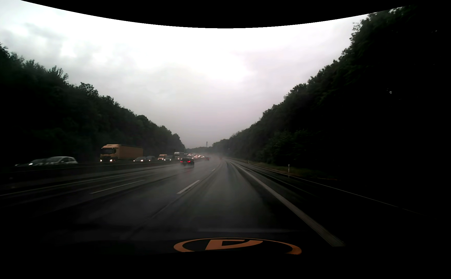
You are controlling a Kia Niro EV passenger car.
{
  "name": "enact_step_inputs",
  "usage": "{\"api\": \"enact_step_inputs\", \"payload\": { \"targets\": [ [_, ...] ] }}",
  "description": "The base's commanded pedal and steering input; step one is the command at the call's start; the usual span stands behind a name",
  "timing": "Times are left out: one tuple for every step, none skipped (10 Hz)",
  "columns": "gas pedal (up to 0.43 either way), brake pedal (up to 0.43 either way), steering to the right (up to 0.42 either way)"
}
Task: Follow the waypoints while adhering to traffic rules and regulations
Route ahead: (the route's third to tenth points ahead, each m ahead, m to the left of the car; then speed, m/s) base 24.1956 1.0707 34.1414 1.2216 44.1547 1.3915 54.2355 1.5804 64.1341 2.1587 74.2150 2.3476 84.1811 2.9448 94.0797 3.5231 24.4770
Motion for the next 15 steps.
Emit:
{"api": "enact_step_inputs", "payload": {
  "targets": [
    [0.098, 0.0, -0.002],
    [0.098, 0.0, -0.002],
    [0.098, 0.0, -0.002],
    [0.098, 0.0, -0.002],
    [0.098, 0.0, -0.002],
    [0.087, 0.0, -0.002],
    [0.087, 0.0, -0.002],
    [0.079, 0.0, -0.002],
    [0.079, 0.0, -0.002],
    [0.067, 0.0, -0.002],
    [0.059, 0.0, -0.002],
    [0.059, 0.0, -0.003],
    [0.047, 0.0, -0.002],
    [0.039, 0.0, -0.003],
    [0.039, 0.0, -0.003]
  ]
}}
